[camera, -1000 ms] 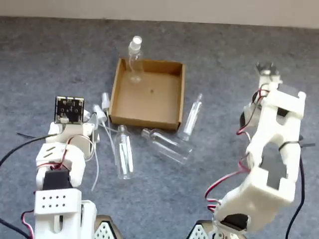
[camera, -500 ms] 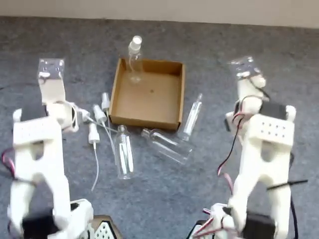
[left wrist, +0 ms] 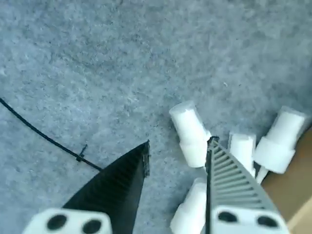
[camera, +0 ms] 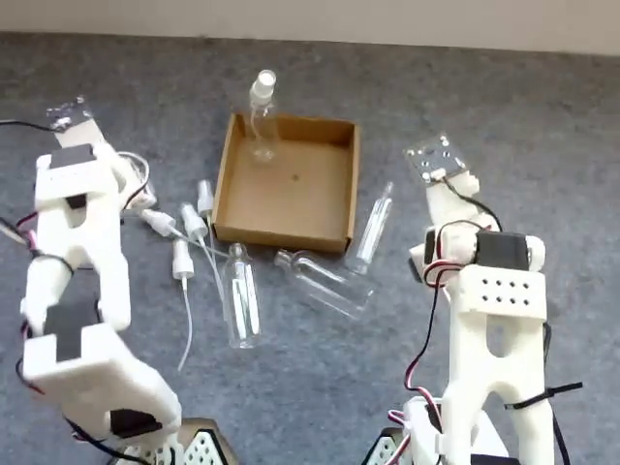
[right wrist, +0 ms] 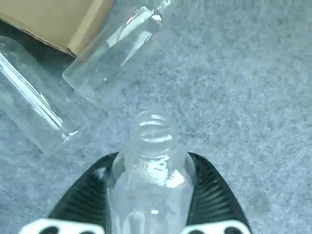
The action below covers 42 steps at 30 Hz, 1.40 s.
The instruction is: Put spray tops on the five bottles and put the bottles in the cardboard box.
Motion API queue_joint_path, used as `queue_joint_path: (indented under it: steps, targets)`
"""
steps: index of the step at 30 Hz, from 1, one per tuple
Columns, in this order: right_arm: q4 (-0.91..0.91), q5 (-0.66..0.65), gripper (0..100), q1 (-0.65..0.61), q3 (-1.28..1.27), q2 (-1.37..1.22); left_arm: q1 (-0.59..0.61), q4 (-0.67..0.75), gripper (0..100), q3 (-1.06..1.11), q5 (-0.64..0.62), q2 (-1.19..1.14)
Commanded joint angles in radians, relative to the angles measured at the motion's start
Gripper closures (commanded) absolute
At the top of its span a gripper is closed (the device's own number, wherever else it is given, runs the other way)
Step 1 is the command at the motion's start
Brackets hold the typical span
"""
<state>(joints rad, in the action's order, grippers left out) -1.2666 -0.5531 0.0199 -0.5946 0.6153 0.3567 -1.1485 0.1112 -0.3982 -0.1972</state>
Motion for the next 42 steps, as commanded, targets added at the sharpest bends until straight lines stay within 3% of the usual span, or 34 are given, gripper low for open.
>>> queue_joint_path:
  steps: [1, 13, 20, 26, 31, 42]
  targets:
    - [-0.002, -0.005, 99.5, -0.012, 0.01, 0.039, -0.062, -0.003, 82, -0.113, -0.107, -0.074]
    - [-0.005, -0.005, 99.5, -0.012, 0.01, 0.042, -0.064, 0.0, 83, -0.124, -0.155, -0.237]
    - [-0.012, -0.005, 99.5, -0.012, 0.01, 0.044, -0.062, 0.012, 94, -0.148, -0.157, -0.24]
    - [-0.013, -0.005, 99.5, -0.012, 0.008, 0.044, -0.064, 0.015, 94, -0.268, -0.157, -0.24]
    - [-0.012, -0.003, 99.5, -0.012, 0.008, 0.044, -0.061, -0.02, 94, -0.495, -0.149, -0.239]
    - [0.053, -0.008, 99.4, -0.082, 0.022, 0.045, -0.028, -0.508, 94, -1.412, 0.091, -0.239]
